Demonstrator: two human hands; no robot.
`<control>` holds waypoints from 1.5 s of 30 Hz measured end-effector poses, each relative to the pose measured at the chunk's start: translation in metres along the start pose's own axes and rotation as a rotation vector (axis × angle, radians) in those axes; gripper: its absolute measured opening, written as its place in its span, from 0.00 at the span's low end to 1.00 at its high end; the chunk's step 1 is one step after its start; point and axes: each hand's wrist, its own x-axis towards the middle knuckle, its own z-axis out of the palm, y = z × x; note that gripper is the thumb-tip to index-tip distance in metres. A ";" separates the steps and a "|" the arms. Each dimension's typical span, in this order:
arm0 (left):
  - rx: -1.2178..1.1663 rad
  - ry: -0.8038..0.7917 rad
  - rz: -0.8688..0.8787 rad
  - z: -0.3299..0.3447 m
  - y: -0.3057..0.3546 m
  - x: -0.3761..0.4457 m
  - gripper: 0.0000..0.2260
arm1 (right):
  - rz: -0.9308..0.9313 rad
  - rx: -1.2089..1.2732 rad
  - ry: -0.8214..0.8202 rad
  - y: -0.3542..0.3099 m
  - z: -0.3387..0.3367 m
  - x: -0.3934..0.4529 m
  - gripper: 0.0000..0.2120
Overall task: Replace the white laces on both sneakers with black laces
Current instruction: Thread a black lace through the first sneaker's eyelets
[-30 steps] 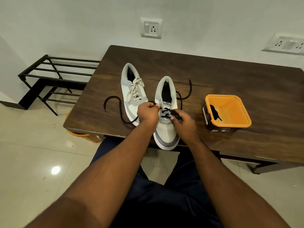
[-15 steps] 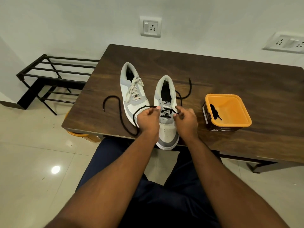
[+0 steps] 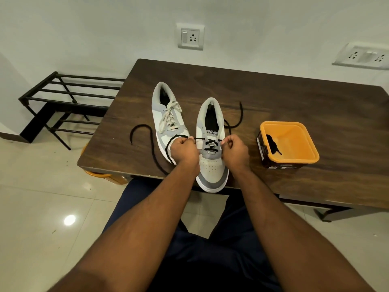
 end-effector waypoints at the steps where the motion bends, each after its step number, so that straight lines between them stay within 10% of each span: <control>1: -0.026 0.008 -0.006 0.000 0.000 0.000 0.09 | -0.006 -0.031 0.004 -0.001 0.000 -0.001 0.05; 19: -0.167 0.040 -0.072 0.003 0.008 -0.016 0.10 | 0.076 0.036 0.088 -0.010 -0.004 -0.004 0.09; 31: -0.127 -0.283 0.010 -0.012 0.057 -0.025 0.01 | -0.097 0.040 0.094 -0.008 -0.018 -0.003 0.11; 40: 0.667 -0.851 0.443 -0.019 0.079 -0.041 0.13 | -0.512 0.085 -0.279 -0.038 -0.033 0.013 0.29; 45: 0.881 -0.818 0.571 -0.037 0.075 -0.031 0.11 | -0.610 -0.220 -0.342 -0.030 -0.048 0.025 0.08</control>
